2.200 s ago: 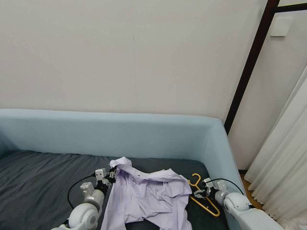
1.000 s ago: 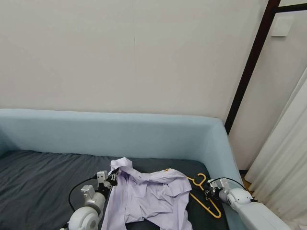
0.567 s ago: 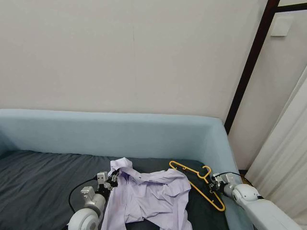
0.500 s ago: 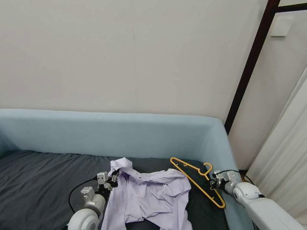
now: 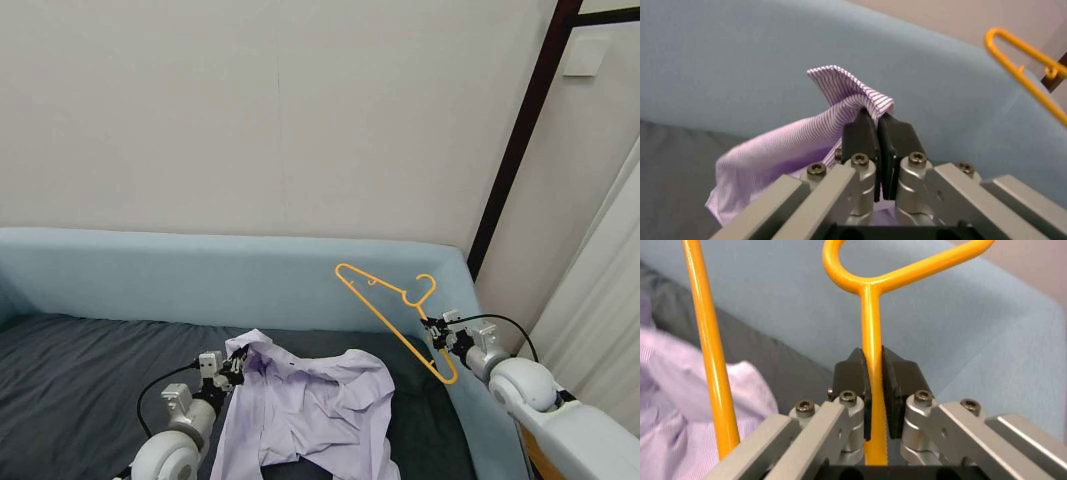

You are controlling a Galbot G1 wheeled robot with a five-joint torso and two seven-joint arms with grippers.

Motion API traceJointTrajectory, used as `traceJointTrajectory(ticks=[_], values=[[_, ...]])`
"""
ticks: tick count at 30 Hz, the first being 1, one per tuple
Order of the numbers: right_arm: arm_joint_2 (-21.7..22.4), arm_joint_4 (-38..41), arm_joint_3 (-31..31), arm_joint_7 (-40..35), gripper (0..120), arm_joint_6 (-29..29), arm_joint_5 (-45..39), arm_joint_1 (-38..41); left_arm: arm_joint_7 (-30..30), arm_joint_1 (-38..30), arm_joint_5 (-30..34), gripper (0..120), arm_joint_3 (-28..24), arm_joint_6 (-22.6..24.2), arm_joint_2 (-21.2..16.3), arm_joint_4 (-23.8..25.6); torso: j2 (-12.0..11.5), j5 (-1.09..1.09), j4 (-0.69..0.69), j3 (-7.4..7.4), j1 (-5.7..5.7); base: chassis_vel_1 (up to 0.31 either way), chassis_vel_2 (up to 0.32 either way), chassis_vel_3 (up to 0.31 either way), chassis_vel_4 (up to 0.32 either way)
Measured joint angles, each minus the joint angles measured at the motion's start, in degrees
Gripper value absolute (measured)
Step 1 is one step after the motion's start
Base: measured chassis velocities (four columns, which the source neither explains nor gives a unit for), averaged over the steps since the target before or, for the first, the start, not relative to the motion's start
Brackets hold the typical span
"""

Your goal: Pick up the clothes from the sofa and hang them on the clothes hanger.

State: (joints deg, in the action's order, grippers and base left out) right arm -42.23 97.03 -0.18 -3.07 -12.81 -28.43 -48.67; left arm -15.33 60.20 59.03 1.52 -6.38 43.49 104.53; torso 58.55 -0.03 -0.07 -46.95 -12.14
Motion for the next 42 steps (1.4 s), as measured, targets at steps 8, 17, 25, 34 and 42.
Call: traceJointTrajectory(ticks=[8, 17, 25, 34, 42], values=[[0.41, 4.33, 2.65, -1.65, 4, 11.96, 23.47, -11.61, -2.02, -3.16, 2.98, 0, -1.14, 1.89, -2.83, 3.57, 0.0, -0.01, -0.01, 0.0, 0.0, 0.0, 0.0, 0.0, 0.0], [-2.58, 3.75, 1.25, -1.97, 4, 17.34, 34.51, -16.36, -2.26, -2.86, 3.19, 0, -2.02, 2.39, -3.93, 5.23, 0.0, -0.02, -0.01, 0.0, 0.0, 0.0, 0.0, 0.0, 0.0], [-9.18, -0.86, -3.59, -4.45, 4, 15.73, 34.8, -12.66, -2.28, 0.0, 2.79, 0, -1.72, 2.43, -5.27, 6.82, 0.0, -0.02, 0.02, 0.0, 0.0, 0.0, 0.0, 0.0, 0.0], [-13.62, -2.93, -6.61, -5.29, 4, 13.82, 33.76, -11.24, -2.6, 0.38, 2.58, 0, -1.89, 2.46, -4.85, 7.15, 0.0, -0.01, 0.0, -0.01, 0.0, 0.0, 0.0, 0.0, 0.0], [-16.61, -5.17, -8.74, -7.7, 4, 12.62, 33.59, -9.18, -2.71, 1.05, 2.59, 0, -1.84, 2.49, -4.72, 7.98, 0.0, -0.01, 0.0, -0.01, 0.0, 0.0, 0.0, 0.0, 0.0]])
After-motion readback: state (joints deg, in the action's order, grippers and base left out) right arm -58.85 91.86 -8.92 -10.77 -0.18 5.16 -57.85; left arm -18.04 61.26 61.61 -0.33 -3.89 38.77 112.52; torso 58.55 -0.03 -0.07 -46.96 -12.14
